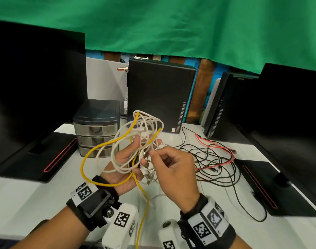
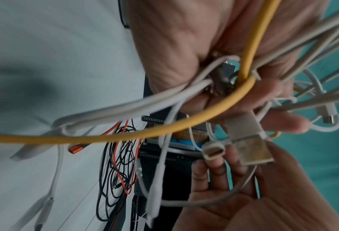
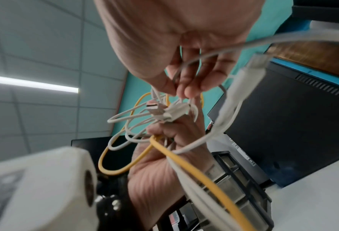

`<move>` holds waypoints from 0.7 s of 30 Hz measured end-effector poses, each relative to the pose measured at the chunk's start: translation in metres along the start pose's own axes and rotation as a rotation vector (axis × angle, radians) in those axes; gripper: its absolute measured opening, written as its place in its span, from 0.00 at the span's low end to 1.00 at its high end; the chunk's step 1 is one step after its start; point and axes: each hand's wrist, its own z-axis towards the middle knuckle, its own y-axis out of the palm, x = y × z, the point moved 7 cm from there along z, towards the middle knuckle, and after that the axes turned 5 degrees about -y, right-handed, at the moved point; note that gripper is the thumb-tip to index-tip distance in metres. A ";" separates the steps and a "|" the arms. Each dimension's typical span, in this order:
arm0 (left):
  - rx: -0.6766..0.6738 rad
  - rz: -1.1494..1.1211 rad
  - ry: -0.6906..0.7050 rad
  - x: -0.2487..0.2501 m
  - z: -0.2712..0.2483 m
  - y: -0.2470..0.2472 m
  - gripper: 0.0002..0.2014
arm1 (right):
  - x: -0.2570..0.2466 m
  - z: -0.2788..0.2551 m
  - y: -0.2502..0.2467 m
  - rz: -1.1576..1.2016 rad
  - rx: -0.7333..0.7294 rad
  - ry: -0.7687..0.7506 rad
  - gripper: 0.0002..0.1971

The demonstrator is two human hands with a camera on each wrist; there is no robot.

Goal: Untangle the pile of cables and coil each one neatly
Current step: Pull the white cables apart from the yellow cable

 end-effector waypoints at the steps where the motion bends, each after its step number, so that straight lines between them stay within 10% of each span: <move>1: -0.016 -0.015 -0.012 -0.001 0.000 0.000 0.32 | 0.001 0.001 -0.002 -0.069 0.048 -0.038 0.13; 15: -0.311 -0.094 -0.077 0.022 -0.006 0.009 0.28 | -0.038 -0.030 -0.012 -0.178 -0.025 -0.324 0.14; 21: 0.106 0.071 0.083 0.026 -0.007 0.008 0.27 | -0.020 -0.027 -0.009 -0.217 -0.076 -0.214 0.13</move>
